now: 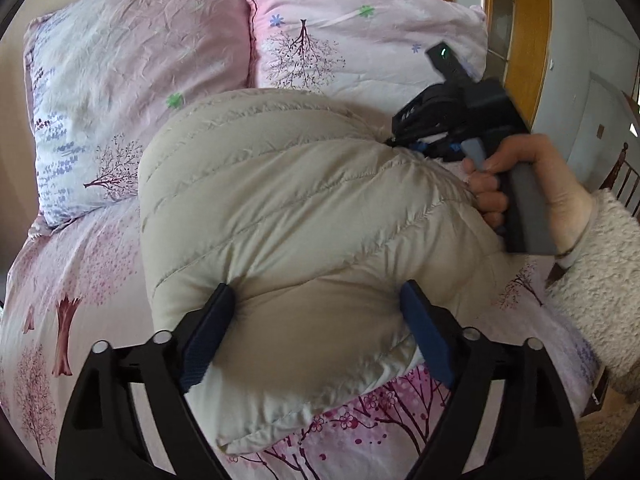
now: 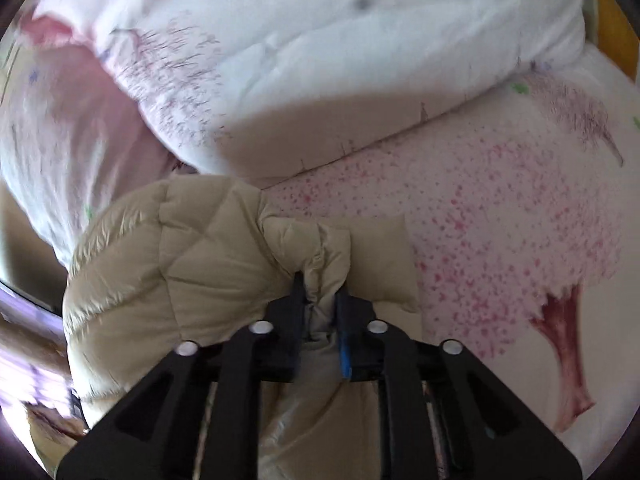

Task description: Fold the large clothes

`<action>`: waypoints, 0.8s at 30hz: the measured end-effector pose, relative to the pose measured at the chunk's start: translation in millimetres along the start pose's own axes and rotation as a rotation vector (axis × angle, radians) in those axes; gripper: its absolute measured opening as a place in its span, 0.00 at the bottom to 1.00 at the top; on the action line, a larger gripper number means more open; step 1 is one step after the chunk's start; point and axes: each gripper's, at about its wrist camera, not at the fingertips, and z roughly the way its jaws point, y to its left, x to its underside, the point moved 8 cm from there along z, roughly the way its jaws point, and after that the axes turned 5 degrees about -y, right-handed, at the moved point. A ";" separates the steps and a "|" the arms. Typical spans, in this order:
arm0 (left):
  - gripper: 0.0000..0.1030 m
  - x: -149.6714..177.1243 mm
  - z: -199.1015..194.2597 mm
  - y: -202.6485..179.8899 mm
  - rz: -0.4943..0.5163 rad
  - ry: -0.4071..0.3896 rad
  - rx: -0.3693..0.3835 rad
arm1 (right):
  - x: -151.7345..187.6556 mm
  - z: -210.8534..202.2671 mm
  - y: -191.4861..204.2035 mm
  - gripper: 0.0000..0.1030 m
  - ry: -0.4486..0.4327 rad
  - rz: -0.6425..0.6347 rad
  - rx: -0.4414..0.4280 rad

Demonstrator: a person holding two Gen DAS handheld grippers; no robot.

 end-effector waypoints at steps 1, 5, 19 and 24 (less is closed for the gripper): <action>0.86 1.5 0.5 0.7 0.002 -0.001 -0.006 | -0.6 -8.4 1.4 0.31 -0.023 -0.007 0.003; 0.87 2.8 -1.8 3.5 -0.007 -0.007 -0.007 | 13.7 -66.6 13.5 0.35 -0.145 -0.066 -0.113; 0.91 -7.4 -40.2 4.7 -0.079 -0.153 0.009 | 88.1 -27.1 17.0 0.32 0.065 -0.142 -0.147; 0.99 2.8 -87.3 19.4 -0.184 -0.270 -0.079 | 91.4 -77.0 22.2 0.77 -0.063 -0.191 -0.144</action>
